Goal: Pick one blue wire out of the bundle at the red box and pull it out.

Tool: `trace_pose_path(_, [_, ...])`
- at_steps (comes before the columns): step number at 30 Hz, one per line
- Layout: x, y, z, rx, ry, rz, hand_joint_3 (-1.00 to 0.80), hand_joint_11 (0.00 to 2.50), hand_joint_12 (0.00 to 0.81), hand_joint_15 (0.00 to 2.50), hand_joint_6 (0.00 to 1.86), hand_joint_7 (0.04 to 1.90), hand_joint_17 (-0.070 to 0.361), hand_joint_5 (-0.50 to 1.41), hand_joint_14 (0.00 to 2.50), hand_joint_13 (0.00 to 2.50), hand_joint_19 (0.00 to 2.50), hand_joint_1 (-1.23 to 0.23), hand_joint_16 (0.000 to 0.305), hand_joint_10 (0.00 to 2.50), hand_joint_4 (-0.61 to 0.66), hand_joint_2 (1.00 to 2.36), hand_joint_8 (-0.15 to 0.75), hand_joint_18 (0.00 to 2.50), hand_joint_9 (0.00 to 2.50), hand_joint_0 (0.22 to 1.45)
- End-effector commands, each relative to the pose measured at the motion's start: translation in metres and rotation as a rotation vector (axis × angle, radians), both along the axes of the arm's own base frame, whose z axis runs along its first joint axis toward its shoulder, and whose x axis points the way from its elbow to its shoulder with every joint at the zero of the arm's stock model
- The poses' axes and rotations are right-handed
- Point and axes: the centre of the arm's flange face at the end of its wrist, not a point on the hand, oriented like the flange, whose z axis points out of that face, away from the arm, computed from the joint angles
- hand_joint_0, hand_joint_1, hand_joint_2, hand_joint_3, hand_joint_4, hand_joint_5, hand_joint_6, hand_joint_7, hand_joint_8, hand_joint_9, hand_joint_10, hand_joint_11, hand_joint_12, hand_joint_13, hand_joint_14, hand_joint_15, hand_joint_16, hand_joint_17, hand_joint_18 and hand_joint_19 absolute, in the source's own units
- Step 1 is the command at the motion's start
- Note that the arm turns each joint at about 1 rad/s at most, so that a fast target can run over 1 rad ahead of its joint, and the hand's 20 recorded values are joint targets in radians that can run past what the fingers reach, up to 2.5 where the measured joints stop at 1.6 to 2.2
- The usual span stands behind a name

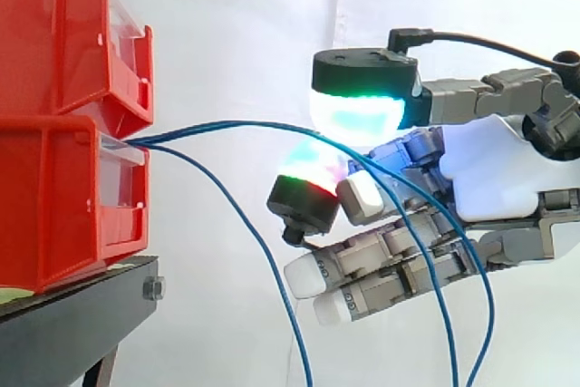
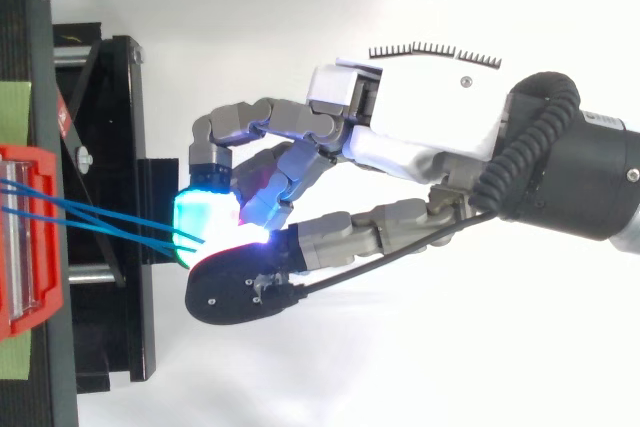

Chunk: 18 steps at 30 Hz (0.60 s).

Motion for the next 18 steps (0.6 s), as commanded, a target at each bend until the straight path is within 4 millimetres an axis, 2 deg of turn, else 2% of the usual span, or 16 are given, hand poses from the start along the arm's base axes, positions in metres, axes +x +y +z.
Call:
trace_pose_path(1, [0.0001,0.0002,-0.0002,0.000,0.000,0.001,-0.16,0.66,0.384,0.28,0.50,1.48,0.134,-0.05,0.01,0.53,0.41,-0.73,0.060,0.03,0.41,1.02,0.269,0.41,0.99,0.61])
trace_pose_path(6, [-0.0001,0.0002,0.0009,0.000,-0.001,0.001,-0.17,0.74,0.390,0.28,0.50,1.53,0.136,-0.07,0.01,0.52,0.39,-0.81,0.061,0.03,0.45,1.02,0.281,0.41,0.97,0.62])
trace_pose_path(9, [-0.0003,0.0001,-0.0009,0.000,0.002,0.001,-0.20,0.70,0.385,0.27,0.50,1.47,0.136,-0.06,0.01,0.52,0.39,-0.82,0.060,0.02,0.53,1.02,0.264,0.41,1.01,0.62])
trace_pose_path(11, [-0.0004,0.0001,0.0002,0.000,0.000,0.001,-0.21,0.62,0.377,0.26,0.50,1.35,0.135,-0.05,0.01,0.53,0.40,-0.76,0.060,0.02,0.51,1.02,0.246,0.41,1.03,0.62])
trace_pose_path(18, [0.0002,0.0002,-0.0001,0.000,-0.001,0.001,-0.22,0.59,0.370,0.26,0.50,1.32,0.132,-0.04,0.01,0.53,0.40,-0.70,0.059,0.02,0.44,1.02,0.242,0.40,1.04,0.63])
